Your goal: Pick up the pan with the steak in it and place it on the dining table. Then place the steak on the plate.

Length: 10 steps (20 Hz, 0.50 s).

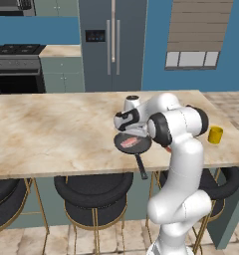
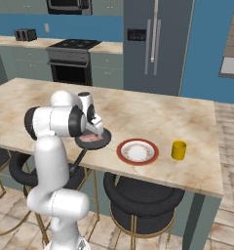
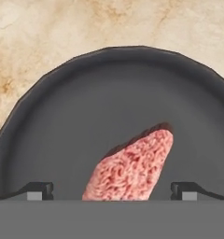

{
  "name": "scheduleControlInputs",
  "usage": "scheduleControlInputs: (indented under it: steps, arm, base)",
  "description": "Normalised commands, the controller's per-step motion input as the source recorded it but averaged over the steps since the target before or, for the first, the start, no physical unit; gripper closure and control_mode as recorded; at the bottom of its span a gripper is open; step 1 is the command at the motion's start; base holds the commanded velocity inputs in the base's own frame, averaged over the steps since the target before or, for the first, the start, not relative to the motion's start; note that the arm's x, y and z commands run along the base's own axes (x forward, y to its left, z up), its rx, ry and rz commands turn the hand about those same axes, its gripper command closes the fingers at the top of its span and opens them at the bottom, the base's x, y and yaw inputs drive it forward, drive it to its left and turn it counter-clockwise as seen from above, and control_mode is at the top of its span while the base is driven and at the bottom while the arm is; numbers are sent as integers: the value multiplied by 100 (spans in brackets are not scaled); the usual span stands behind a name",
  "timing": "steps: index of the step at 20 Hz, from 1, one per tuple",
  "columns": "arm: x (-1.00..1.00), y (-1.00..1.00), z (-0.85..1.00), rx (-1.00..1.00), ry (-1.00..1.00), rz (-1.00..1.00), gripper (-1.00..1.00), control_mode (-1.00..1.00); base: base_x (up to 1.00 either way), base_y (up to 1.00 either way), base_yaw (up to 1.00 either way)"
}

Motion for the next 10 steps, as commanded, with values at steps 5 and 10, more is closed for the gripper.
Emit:
scheduleControlInputs:
  steps: [5,10]
  arm:
    - [6,0,-22,0,4,-1,-100,-100]
    - [7,0,-24,0,3,-1,-100,-100]
  base:
    - [0,0,0]
    - [0,0,0]
